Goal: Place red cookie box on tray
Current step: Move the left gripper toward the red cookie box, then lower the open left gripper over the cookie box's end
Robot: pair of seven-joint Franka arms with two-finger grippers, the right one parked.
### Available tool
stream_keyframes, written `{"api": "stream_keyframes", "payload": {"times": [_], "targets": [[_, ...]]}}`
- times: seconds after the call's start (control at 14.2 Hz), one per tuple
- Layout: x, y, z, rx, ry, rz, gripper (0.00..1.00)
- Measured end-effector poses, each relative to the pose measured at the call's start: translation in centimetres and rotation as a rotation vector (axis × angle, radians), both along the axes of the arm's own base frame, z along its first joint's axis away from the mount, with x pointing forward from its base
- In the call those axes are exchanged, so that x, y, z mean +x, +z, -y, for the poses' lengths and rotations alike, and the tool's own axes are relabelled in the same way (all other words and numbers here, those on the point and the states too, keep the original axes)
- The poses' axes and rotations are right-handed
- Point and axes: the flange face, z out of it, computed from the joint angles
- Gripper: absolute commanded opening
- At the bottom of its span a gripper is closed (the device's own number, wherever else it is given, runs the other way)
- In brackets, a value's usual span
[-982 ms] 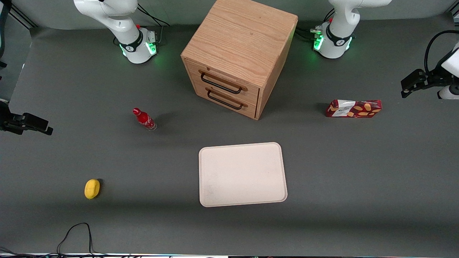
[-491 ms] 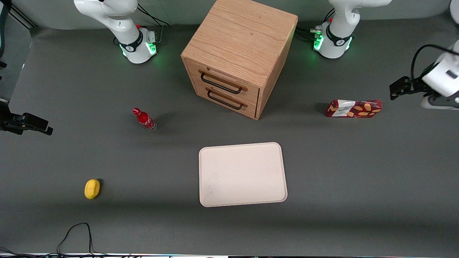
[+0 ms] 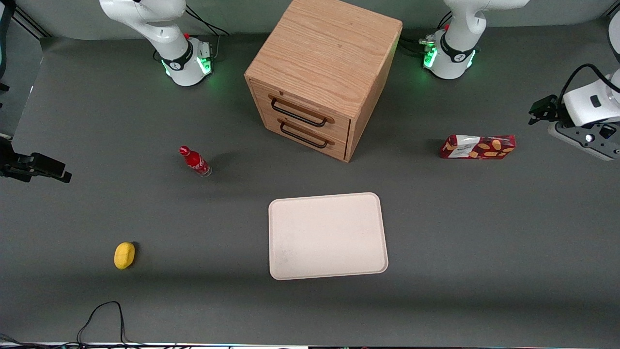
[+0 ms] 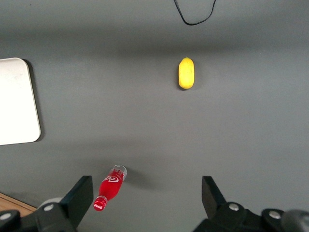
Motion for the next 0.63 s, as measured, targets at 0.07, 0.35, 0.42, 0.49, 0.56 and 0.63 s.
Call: {"api": "stream_keyframes", "payload": {"times": [0.07, 0.35, 0.42, 0.49, 0.56, 0.63], "targets": [[-0.2, -1.4, -1.0, -0.017, -0.069, -0.007, 1.00], [-2.2, -6.5, -2.6, -0.074, -0.250, -0.078, 1.00], [-2.6, -7.1, -2.4, -0.084, -0.287, -0.083, 1.00], [-3.0, -7.8, -2.3, -0.093, -0.333, -0.076, 1.00], [-3.3, -8.7, -2.2, -0.100, -0.385, -0.059, 1.00], [-3.9, -10.0, -2.2, -0.106, -0.429, -0.041, 1.00]]}}
